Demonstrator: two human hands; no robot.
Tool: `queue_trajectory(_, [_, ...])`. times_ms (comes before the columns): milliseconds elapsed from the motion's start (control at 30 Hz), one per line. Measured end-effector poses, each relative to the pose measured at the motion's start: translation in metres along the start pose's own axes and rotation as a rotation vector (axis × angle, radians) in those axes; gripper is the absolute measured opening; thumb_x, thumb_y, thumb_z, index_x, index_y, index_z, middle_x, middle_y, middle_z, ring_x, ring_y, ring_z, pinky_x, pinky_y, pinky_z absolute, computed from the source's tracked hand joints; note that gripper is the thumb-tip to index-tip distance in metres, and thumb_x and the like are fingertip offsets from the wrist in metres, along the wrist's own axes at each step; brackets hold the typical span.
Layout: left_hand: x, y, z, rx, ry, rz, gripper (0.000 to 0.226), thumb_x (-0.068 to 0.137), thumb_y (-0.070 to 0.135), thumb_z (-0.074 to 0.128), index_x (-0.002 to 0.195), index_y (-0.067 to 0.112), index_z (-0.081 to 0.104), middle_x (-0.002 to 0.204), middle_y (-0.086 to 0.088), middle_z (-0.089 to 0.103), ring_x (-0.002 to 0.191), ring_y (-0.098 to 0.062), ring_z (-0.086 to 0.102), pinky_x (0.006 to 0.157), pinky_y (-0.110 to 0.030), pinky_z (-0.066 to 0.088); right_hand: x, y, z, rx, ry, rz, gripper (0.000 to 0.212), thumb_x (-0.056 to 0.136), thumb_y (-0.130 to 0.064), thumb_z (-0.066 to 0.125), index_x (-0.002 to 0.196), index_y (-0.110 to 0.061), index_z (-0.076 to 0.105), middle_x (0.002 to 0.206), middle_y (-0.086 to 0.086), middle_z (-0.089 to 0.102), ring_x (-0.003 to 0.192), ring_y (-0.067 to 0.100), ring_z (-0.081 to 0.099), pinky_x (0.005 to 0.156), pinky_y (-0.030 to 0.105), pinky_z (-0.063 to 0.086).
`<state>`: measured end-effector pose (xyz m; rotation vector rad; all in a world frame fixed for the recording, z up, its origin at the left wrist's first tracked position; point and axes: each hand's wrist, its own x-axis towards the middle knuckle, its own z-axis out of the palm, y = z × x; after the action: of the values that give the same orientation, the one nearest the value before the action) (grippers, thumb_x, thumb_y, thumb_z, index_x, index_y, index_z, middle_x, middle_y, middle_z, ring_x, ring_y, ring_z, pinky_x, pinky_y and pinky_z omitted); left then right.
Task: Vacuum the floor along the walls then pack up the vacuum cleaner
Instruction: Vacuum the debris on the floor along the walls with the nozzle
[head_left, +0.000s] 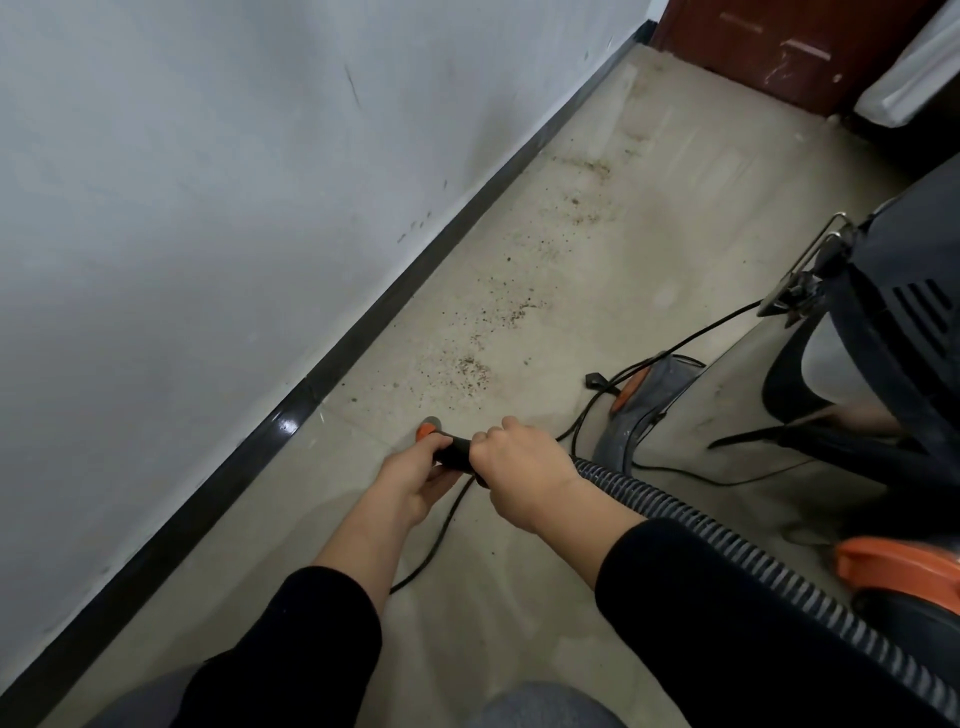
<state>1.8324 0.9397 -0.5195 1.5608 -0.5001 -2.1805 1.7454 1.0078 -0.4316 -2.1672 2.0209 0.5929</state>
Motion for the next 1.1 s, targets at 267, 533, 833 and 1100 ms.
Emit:
queue_trajectory(267, [0.011,-0.005,0.016,-0.010,-0.024,0.015,0.021,0.095,0.003,0.055,0.116,0.001,0.055,0.090,-0.018,0.062,0.077,-0.024,0.063,0.076,-0.033,0.055,-0.001,0.017,0.006,0.007,-0.001,0.004,0.024,0.092,0.000,0.049,0.115,-0.007,0.054,0.112,0.010,0.060,0.105,0.027,0.051,0.071,0.030,0.036])
queue_trajectory(533, [0.019,-0.004,0.035,0.018,-0.020,-0.006,0.032,0.094,0.004,0.058,0.124,-0.005,0.054,0.087,-0.018,0.063,0.074,-0.024,0.064,0.053,-0.027,0.057,0.000,0.032,0.006,0.027,-0.017,0.048,0.025,0.093,-0.001,0.050,0.118,-0.006,0.053,0.113,0.010,0.060,0.108,0.027,0.049,0.071,0.030,0.036])
queue_trajectory(833, [0.024,0.006,0.050,0.161,0.028,-0.021,0.037,0.094,0.007,0.058,0.129,-0.004,0.054,0.082,-0.014,0.061,0.068,-0.021,0.061,0.048,-0.026,0.055,0.000,0.041,0.005,0.075,-0.024,0.069,0.028,0.093,0.000,0.050,0.120,-0.005,0.052,0.118,0.012,0.059,0.112,0.030,0.049,0.072,0.031,0.035])
queue_trajectory(1100, [0.041,0.019,0.044,0.169,-0.015,-0.009,0.041,0.093,0.006,0.059,0.132,-0.003,0.049,0.093,-0.019,0.060,0.076,-0.023,0.063,0.054,-0.027,0.057,0.017,0.042,0.003,0.050,0.003,0.056,0.026,0.093,-0.002,0.049,0.117,-0.007,0.055,0.113,0.010,0.061,0.109,0.029,0.050,0.072,0.032,0.036])
